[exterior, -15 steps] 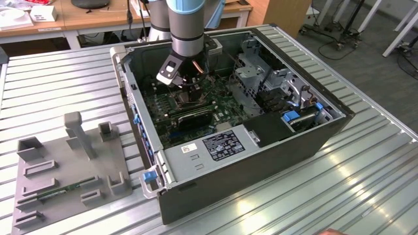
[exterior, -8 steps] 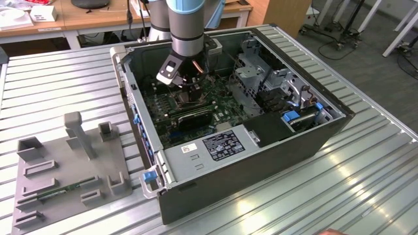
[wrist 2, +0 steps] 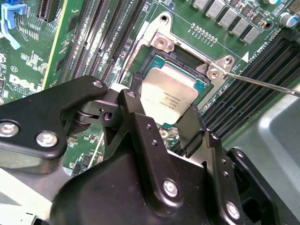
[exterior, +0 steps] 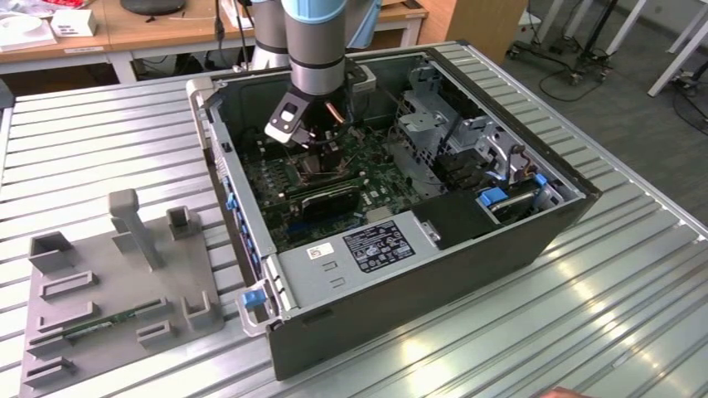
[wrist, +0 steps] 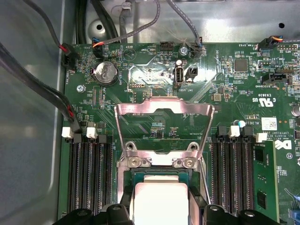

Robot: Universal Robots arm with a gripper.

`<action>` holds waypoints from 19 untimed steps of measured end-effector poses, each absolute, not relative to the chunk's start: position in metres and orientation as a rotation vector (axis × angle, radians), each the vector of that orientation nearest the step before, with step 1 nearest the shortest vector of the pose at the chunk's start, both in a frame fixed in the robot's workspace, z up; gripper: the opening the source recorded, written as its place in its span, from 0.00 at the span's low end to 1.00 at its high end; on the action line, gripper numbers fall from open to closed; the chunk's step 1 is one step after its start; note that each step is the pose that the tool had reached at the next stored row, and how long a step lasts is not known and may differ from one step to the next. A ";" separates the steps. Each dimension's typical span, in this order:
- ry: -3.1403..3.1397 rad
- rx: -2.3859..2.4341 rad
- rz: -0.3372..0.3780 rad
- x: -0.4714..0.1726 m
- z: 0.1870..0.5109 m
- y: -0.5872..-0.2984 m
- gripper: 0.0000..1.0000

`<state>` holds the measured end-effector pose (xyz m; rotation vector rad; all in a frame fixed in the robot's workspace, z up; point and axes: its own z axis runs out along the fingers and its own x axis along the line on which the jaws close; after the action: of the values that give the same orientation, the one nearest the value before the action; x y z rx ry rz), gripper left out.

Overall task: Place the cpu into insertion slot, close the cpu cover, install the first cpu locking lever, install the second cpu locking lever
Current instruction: 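Place the cpu into insertion slot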

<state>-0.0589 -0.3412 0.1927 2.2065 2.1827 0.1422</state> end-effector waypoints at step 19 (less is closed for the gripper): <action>2.171 2.217 0.142 -0.061 0.191 -0.342 0.54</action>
<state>-0.0611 -0.3416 0.1910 2.2173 2.1714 0.1416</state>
